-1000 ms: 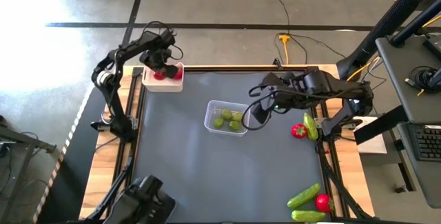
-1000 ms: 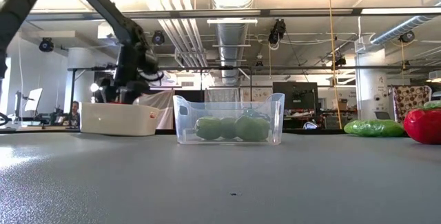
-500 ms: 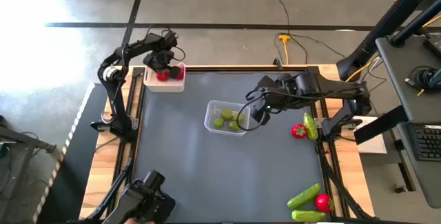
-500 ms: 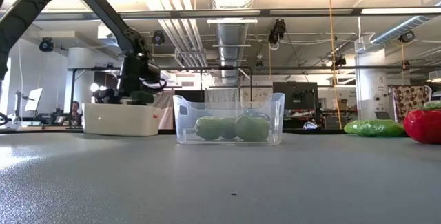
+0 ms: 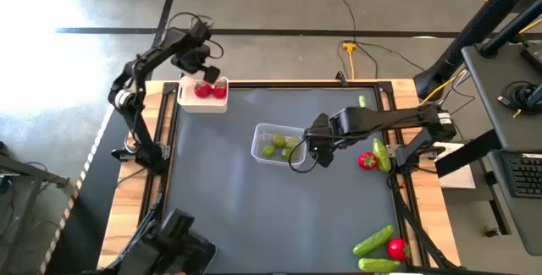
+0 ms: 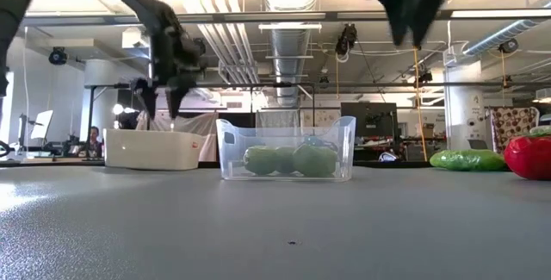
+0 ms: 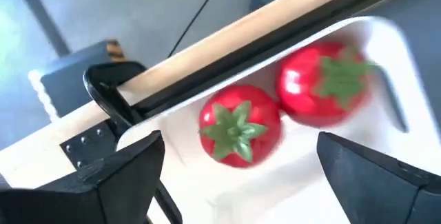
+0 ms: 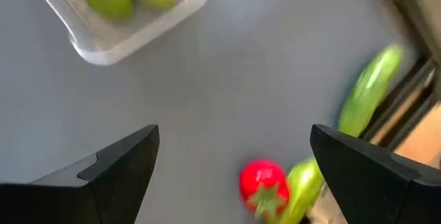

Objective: Sort produce into baskets
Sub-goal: Put the top tomato into the white bin

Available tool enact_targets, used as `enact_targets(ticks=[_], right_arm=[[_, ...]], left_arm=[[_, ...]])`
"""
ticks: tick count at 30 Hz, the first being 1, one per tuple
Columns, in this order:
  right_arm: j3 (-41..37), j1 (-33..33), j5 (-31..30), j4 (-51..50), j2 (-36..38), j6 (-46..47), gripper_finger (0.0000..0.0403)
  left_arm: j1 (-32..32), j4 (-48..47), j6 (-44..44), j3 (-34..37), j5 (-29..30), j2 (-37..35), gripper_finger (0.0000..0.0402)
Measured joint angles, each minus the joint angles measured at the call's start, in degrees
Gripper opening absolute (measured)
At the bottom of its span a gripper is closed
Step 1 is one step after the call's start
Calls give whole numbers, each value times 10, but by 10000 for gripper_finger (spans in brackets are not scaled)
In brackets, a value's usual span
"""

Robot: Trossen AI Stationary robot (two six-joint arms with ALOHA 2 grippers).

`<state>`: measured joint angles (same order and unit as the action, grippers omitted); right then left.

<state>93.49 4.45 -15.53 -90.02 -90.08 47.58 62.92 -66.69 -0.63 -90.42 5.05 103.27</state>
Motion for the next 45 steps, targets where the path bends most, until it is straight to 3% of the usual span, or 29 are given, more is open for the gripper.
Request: enact_targets(ticks=[3, 8, 11, 20, 24, 34, 40, 45], right_arm=[[-58, 0, 42, 0, 0, 22, 370], [-135, -8, 64, 6, 0, 65, 370], [-176, -16, 70, 4, 0, 75, 370], [-301, -61, 155, 6, 2, -38, 370], [-334, -78, 181, 47, 2, -90, 370], [-424, -113, 201, 119, 0, -147, 370], [-469, -120, 201, 176, 0, -153, 368], [-478, -120, 200, 190, 0, -148, 334]], left_arm=[[-7, 0, 6, 1, -28, -47, 361], [-36, 9, 11, 2, -113, -130, 361], [-74, 34, 11, 13, -135, -180, 361], [-216, 125, 16, 103, -130, -315, 361], [-256, 174, 34, 168, -88, -365, 361], [-263, 293, 27, 320, -81, -463, 361], [-263, 305, 48, 345, -81, -481, 361], [-263, 312, 58, 340, -81, -482, 361]])
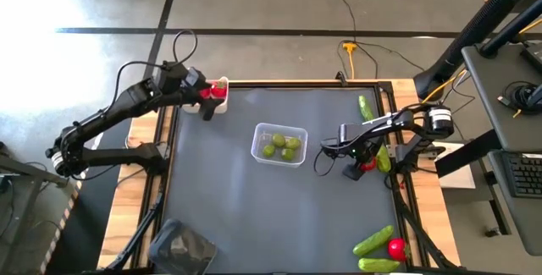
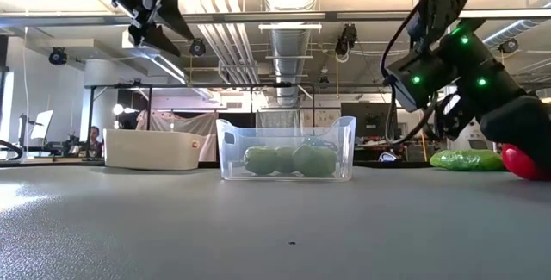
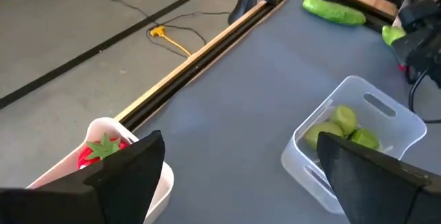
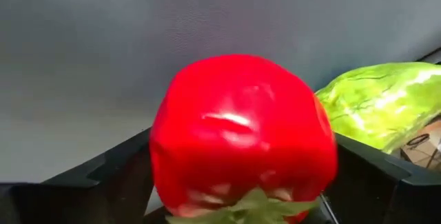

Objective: Sort produce into baskets
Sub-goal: Put the top tomato into the white bin

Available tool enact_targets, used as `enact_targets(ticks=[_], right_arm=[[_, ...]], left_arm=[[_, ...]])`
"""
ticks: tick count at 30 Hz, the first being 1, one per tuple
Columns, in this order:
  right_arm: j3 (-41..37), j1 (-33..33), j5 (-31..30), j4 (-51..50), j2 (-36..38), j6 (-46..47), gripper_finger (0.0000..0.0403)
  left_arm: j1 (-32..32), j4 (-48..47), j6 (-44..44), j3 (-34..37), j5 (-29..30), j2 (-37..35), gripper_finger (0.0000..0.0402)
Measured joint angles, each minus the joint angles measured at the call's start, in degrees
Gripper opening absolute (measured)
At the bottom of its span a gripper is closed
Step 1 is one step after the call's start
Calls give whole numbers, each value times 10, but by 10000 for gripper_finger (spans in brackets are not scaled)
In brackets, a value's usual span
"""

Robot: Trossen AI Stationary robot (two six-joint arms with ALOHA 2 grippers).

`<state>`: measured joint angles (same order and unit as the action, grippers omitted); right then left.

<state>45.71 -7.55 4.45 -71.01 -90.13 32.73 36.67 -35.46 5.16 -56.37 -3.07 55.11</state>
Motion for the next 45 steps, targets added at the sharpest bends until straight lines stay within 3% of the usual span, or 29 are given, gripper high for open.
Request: enact_targets(ticks=[5, 8, 11, 15, 21, 28, 34, 40, 45], right_arm=[[27, 0, -4, -16, 0, 4, 284], [78, 11, -6, -46, 0, 18, 280], [155, 42, -6, -77, 0, 44, 280], [255, 111, -8, -80, 0, 126, 280], [359, 208, -14, -53, -55, 280, 280], [495, 252, 33, 49, -226, 331, 280], [641, 245, 31, 45, -356, 337, 296], [752, 244, 65, 40, -435, 289, 296], [796, 244, 47, 37, -463, 257, 328]], left_arm=[[-3, -9, 3, -23, -14, -9, 361], [-14, -44, 1, -33, -27, -27, 361], [-31, -92, 2, -39, -84, -53, 361], [-74, -137, 25, -37, -145, -102, 361], [-188, -153, 96, -7, -141, -174, 361], [-376, -89, 168, 13, -11, -184, 361], [-523, 3, 194, 34, 0, -158, 361], [-611, 19, 232, 31, 81, -141, 361], [-647, 61, 218, 35, 120, -136, 361]])
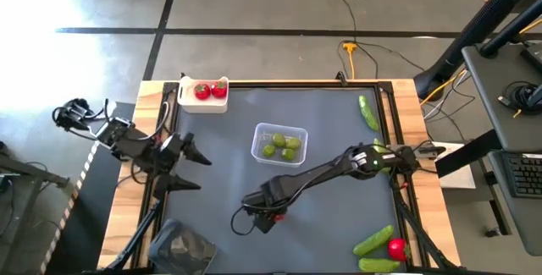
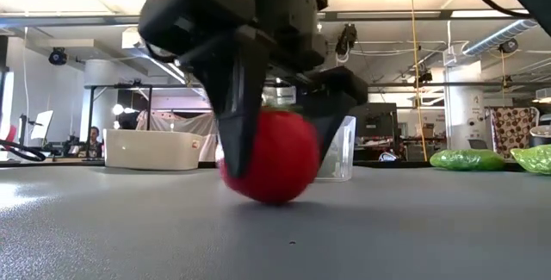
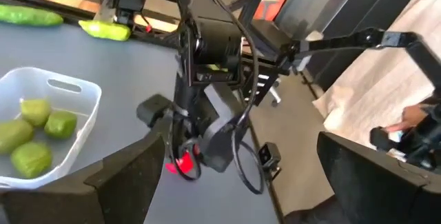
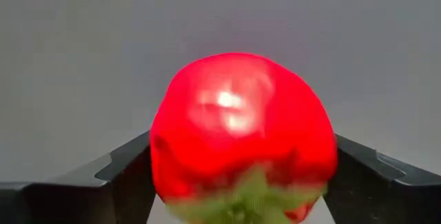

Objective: Sort produce into baskets
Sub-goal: Put the top tomato into the white bin

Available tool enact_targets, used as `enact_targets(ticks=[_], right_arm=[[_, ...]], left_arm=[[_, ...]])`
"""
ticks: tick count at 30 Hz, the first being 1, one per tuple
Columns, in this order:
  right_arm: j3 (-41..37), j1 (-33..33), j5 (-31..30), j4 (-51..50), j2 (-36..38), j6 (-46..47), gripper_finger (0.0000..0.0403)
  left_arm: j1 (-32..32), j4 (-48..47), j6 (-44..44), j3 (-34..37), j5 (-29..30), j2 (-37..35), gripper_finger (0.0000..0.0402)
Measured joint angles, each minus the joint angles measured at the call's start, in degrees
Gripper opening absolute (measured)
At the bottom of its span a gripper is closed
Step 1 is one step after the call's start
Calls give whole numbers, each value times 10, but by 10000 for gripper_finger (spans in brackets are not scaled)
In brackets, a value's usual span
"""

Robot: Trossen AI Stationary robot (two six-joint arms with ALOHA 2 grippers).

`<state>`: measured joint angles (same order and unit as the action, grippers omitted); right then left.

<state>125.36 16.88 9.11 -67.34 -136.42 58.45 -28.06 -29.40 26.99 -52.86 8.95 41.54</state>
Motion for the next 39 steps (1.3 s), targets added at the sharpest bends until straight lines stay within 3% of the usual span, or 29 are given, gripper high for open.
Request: enact_targets(ticks=[8, 17, 25, 29, 35, 39], right_arm=[[2, 1, -7, 0, 2, -51, 368], [10, 21, -37, -20, 35, -91, 369], [11, 78, -116, -64, 85, -84, 370], [11, 114, -155, -65, 120, -80, 370], [11, 151, -208, -66, 145, -103, 370], [11, 175, -228, -67, 155, -96, 370]], left_arm=[[-30, 52, 12, -18, 13, 29, 361], [-75, 37, 32, -29, 111, 70, 361], [-76, 39, 87, -55, 244, 148, 361], [-77, 42, 101, -79, 238, 205, 361], [-78, 40, 200, -89, 125, 293, 361], [-105, 47, 238, -93, 115, 350, 361]])
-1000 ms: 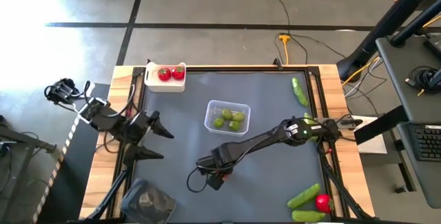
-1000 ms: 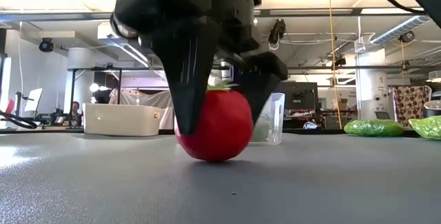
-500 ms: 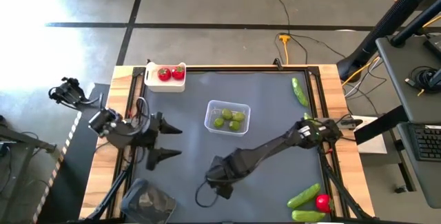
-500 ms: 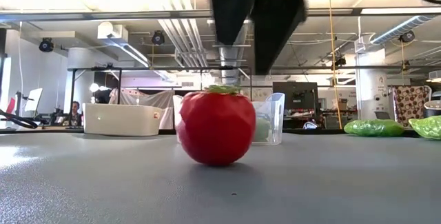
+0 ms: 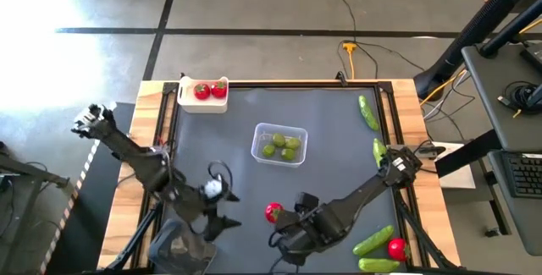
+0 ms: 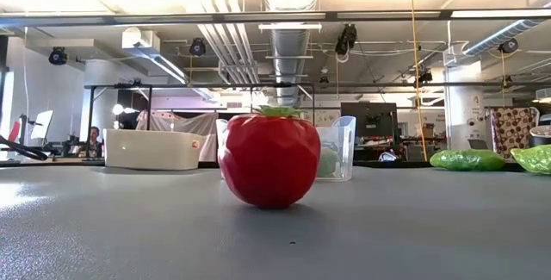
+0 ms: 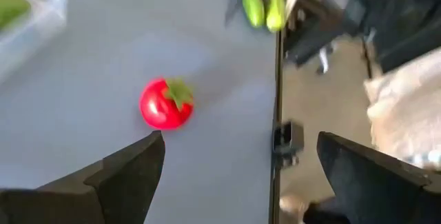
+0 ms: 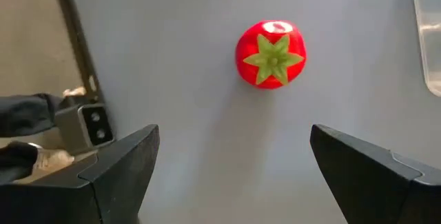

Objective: Sort produce into baskets
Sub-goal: Put the top tomato into the white bin

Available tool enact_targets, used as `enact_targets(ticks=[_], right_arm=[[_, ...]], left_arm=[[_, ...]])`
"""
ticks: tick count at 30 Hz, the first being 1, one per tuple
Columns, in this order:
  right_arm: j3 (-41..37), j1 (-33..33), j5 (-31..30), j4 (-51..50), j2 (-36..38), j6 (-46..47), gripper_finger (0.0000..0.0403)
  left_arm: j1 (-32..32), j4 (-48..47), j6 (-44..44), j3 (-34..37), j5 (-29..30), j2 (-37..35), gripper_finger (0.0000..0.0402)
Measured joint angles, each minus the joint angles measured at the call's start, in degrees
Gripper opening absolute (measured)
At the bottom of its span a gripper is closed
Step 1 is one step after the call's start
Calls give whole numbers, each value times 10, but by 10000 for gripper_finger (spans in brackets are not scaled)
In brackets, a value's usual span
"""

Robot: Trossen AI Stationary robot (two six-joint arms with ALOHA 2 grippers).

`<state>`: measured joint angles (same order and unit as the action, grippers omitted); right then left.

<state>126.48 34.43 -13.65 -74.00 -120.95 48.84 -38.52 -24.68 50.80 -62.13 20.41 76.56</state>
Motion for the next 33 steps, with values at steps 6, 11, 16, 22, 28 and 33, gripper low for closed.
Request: enact_targets(ticks=[6, 11, 16, 22, 28, 33], right_arm=[[0, 39, -10, -7, 4, 64, 370], [0, 56, -17, -59, 7, 164, 370], [0, 56, 0, -135, 22, 238, 370], [-1, 56, -20, -160, 48, 284, 370], [-1, 55, -57, -160, 54, 324, 370], [-1, 57, -57, -160, 54, 363, 370]], left_arm=[[-12, 13, -30, 0, -4, 84, 361], [-2, 52, -175, 0, 29, 162, 361], [18, 82, -298, -25, 28, 234, 361], [74, 81, -418, -46, -2, 236, 361], [120, 122, -458, -30, -89, 249, 361], [125, 195, -484, -30, -90, 273, 361]])
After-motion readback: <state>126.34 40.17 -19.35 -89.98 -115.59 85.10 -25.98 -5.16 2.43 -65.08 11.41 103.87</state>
